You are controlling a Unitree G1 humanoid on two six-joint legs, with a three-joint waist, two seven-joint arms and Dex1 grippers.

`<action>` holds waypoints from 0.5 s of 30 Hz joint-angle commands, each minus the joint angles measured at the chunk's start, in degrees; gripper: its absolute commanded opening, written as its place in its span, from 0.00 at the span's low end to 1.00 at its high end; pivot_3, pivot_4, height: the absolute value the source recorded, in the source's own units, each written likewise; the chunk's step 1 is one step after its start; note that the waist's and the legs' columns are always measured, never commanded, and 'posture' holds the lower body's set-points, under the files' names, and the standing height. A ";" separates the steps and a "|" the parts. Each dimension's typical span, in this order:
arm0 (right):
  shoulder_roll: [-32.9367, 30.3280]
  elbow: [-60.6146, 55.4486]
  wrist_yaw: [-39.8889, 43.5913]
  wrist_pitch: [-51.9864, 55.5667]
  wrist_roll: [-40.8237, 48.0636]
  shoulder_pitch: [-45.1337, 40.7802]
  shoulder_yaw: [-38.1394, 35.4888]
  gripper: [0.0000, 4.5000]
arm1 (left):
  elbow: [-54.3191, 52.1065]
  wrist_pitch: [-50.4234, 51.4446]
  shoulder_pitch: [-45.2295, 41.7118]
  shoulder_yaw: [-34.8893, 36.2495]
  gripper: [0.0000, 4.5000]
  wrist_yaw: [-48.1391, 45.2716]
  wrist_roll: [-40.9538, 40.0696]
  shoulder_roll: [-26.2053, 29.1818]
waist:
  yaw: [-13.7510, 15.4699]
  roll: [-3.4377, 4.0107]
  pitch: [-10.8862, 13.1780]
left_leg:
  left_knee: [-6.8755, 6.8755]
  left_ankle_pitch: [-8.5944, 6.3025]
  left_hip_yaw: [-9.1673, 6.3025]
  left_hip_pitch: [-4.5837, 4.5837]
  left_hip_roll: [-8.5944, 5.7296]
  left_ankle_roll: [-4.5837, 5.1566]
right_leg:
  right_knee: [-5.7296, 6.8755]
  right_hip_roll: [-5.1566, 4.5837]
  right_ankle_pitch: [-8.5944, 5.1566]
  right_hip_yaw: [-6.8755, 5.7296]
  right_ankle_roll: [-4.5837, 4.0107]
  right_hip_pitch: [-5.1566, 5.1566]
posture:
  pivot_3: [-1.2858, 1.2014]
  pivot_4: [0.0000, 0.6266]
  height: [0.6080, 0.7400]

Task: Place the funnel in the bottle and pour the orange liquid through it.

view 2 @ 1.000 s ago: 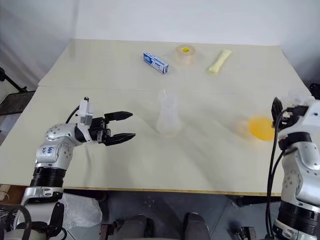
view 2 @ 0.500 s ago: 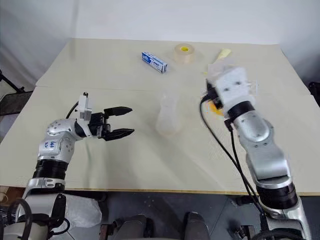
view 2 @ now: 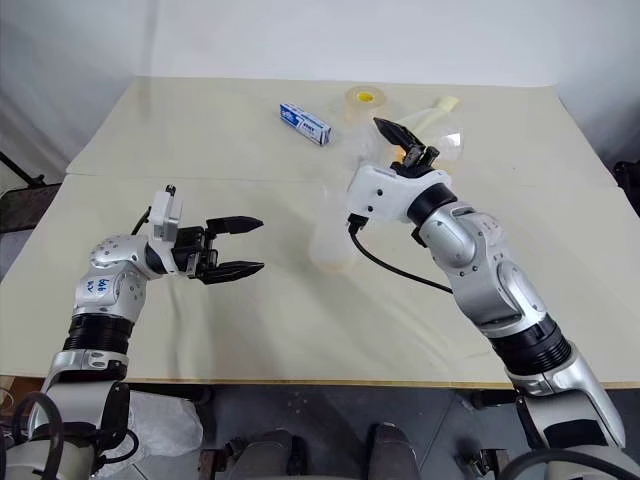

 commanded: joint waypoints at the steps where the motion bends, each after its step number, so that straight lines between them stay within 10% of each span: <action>1: -0.23 1.25 0.27 -5.84 -2.95 -2.74 -0.99 0.55 | -0.68 -0.59 -1.10 1.18 1.00 -0.34 -0.70 0.66 | -0.20 0.00 0.00 | 0.00 0.00 0.00 0.00 0.01 0.00 | 0.00 0.00 0.00 -0.01 0.00 0.00 | 0.52 0.24 1.00; 15: 0.06 11.64 -0.99 -21.00 -12.84 -7.94 -0.98 0.55 | -2.35 -0.30 -0.27 1.65 1.00 0.77 -1.13 0.15 | -1.34 0.00 0.00 | -0.16 0.00 0.01 -0.01 0.09 -0.01 | 0.05 -0.01 0.00 -0.05 0.00 -0.10 | 0.52 0.24 1.00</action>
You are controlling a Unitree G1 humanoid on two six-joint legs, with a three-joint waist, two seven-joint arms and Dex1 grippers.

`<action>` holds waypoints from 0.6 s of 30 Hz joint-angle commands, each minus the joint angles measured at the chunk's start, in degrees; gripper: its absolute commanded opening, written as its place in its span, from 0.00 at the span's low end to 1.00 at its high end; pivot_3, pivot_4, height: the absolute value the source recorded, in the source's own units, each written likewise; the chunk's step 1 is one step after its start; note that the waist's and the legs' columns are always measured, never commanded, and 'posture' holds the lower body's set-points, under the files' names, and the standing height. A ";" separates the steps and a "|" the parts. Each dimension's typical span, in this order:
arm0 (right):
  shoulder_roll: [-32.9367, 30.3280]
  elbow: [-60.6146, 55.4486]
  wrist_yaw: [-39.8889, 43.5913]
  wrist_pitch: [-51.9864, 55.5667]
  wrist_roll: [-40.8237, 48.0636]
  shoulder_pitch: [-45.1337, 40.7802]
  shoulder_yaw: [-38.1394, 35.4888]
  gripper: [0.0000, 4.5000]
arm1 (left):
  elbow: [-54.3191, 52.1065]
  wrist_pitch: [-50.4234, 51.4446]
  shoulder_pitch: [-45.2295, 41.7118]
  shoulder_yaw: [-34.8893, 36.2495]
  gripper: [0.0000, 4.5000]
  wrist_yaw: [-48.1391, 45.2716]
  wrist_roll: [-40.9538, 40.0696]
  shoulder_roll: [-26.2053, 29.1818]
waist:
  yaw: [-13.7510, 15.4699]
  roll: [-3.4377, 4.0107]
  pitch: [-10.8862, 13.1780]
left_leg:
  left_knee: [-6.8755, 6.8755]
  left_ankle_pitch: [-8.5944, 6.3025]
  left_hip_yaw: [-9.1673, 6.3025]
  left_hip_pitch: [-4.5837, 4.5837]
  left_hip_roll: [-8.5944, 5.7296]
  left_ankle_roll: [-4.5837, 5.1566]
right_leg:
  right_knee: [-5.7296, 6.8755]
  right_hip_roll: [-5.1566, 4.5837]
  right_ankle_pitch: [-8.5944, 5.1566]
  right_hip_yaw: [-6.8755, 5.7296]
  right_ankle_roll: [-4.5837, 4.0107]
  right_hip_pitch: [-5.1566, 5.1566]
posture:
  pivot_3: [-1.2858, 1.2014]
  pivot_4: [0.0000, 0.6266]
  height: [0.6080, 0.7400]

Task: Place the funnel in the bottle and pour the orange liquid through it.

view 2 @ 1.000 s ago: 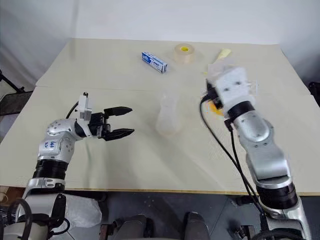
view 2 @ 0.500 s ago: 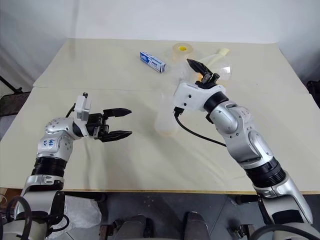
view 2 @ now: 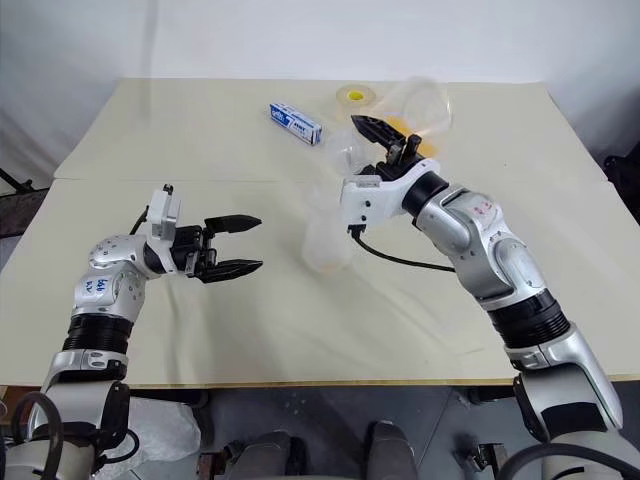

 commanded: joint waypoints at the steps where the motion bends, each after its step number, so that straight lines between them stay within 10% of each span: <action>1: 0.20 0.47 -1.89 -2.91 -2.48 -2.79 -1.09 0.55 | -2.15 -0.31 -0.24 1.04 1.00 0.38 -0.96 0.12 | 0.00 0.00 0.00 | 0.00 0.00 0.00 0.00 0.01 0.00 | 0.00 0.00 0.00 0.00 0.00 0.00 | 0.52 0.24 1.00; 18: 0.06 5.58 -5.32 -11.23 -10.53 -5.32 -1.12 0.55 | -3.07 -0.92 0.80 3.53 1.00 1.25 -2.97 -0.98 | -0.11 0.00 0.00 | -0.02 0.00 0.10 -0.08 0.07 0.00 | 0.14 -0.01 0.00 0.05 0.00 -0.22 | 0.52 0.24 1.00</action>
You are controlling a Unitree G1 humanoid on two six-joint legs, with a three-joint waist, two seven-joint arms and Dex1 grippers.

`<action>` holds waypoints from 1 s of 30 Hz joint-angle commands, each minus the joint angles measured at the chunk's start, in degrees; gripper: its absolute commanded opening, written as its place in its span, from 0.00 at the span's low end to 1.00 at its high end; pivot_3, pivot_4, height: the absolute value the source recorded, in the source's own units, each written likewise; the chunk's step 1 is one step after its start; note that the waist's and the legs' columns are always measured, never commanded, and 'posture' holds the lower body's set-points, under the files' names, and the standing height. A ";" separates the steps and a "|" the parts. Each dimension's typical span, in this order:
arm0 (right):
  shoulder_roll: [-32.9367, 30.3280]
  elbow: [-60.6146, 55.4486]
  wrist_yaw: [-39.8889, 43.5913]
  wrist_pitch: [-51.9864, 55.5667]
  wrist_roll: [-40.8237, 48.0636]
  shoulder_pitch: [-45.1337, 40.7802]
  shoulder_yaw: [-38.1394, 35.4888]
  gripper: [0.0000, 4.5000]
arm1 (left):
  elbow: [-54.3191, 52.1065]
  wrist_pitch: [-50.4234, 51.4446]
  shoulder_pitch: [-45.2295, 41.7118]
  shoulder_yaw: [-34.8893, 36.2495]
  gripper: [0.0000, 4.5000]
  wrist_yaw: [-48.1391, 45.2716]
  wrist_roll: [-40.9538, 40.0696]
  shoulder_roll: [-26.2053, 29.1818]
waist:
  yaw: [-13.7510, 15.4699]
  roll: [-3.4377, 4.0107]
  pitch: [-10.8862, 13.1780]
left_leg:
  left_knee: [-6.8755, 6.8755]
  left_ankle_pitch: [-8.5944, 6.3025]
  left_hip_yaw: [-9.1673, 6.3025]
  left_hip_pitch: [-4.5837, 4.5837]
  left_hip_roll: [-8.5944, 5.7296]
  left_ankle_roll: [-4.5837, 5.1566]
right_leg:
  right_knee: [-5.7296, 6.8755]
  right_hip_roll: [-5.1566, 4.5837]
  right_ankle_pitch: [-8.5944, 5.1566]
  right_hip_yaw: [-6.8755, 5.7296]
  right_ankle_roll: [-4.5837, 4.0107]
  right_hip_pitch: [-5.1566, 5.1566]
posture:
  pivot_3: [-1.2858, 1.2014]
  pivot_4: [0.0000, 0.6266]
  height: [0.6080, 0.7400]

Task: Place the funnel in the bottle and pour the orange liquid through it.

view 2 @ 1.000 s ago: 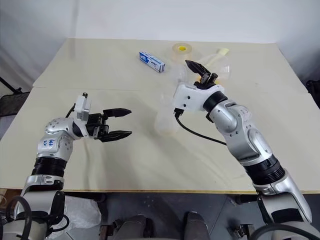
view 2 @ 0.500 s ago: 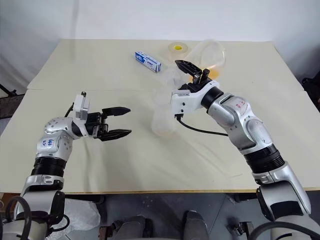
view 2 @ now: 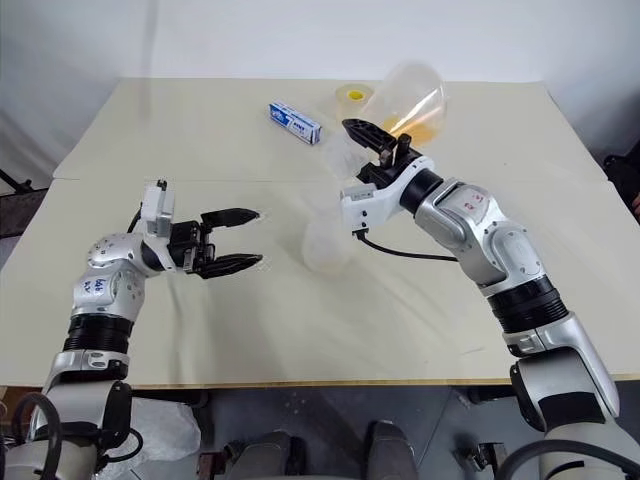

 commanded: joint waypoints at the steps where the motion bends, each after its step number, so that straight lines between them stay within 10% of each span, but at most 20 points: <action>1: -0.48 -1.63 -1.52 -1.59 -1.07 -1.85 -1.05 0.55 | -2.33 -0.20 0.94 1.59 1.00 0.19 -1.93 -0.11 | -0.06 0.00 0.00 | 0.00 0.00 0.01 0.00 -0.01 0.00 | 0.04 -0.01 0.00 0.00 0.00 -0.02 | 0.52 0.24 1.00; 30: -0.77 4.14 -5.08 -8.03 -7.49 -5.26 -0.22 0.55 | -6.79 1.35 3.26 2.39 1.00 1.88 -3.68 -1.58 | -0.19 0.00 0.00 | 0.03 0.00 0.01 0.00 0.03 0.00 | 0.29 -0.04 0.00 0.02 0.00 -0.11 | 0.52 0.24 1.00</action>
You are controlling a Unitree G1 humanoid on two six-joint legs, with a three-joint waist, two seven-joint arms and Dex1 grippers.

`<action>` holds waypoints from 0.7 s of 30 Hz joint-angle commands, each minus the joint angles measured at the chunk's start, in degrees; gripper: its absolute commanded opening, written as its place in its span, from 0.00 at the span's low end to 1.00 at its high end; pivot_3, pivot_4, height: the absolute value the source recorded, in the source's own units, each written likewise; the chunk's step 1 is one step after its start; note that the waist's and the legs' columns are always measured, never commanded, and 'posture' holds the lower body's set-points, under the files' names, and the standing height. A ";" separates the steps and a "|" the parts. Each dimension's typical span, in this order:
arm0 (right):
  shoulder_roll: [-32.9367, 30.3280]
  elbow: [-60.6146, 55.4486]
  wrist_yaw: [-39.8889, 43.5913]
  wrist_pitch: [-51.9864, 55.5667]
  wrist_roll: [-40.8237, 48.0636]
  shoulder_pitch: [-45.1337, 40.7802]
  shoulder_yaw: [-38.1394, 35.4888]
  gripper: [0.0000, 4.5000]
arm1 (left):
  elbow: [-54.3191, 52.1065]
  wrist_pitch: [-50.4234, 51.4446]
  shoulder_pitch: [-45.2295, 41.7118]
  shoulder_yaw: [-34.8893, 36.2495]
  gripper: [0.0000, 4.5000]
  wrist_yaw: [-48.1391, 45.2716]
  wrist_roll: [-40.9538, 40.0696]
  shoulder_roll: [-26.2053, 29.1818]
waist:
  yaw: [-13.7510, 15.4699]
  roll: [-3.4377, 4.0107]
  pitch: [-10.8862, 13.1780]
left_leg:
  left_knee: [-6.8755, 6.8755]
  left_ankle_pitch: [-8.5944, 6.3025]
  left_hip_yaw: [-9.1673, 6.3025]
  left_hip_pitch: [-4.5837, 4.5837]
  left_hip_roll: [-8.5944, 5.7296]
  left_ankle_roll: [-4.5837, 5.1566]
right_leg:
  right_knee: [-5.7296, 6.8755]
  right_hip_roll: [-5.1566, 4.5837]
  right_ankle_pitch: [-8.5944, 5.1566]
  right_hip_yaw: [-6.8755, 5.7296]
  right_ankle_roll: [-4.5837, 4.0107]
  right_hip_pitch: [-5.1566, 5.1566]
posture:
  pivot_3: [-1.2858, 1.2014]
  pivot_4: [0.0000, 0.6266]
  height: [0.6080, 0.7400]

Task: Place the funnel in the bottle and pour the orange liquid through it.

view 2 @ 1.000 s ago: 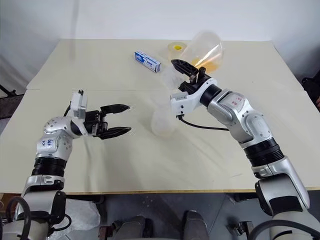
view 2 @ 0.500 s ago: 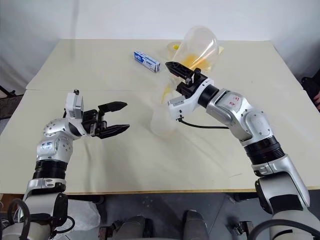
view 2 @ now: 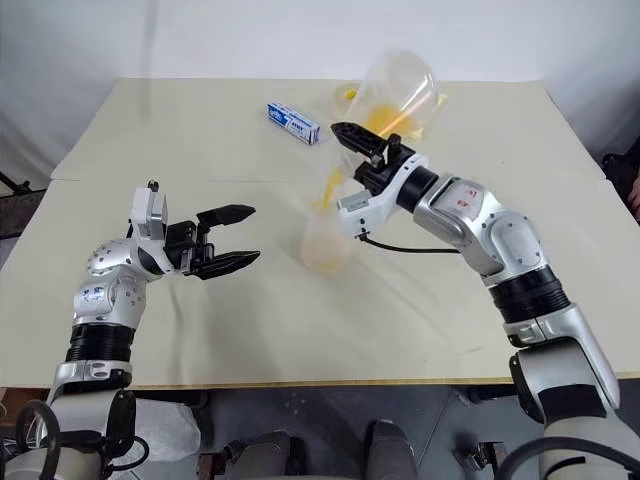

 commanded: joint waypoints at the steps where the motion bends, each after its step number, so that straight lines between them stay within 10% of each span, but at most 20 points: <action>1: -0.66 -0.02 -1.63 -0.96 -0.37 -1.87 -0.18 0.55 | -2.34 0.24 0.47 0.72 1.00 0.08 -1.66 0.02 | 0.01 0.00 0.00 | 0.00 0.00 0.00 0.00 0.00 0.00 | 0.00 0.00 0.00 0.00 0.00 0.00 | 0.52 0.24 1.00; 21: -1.23 5.17 -5.22 -5.65 -3.63 -5.90 1.64 0.55 | -1.87 0.05 0.23 0.79 1.00 0.78 -1.54 -0.21 | -1.03 0.00 0.00 | -0.03 0.00 -0.02 0.00 0.01 0.00 | 0.02 0.00 0.00 0.01 0.00 -0.01 | 0.52 0.24 1.00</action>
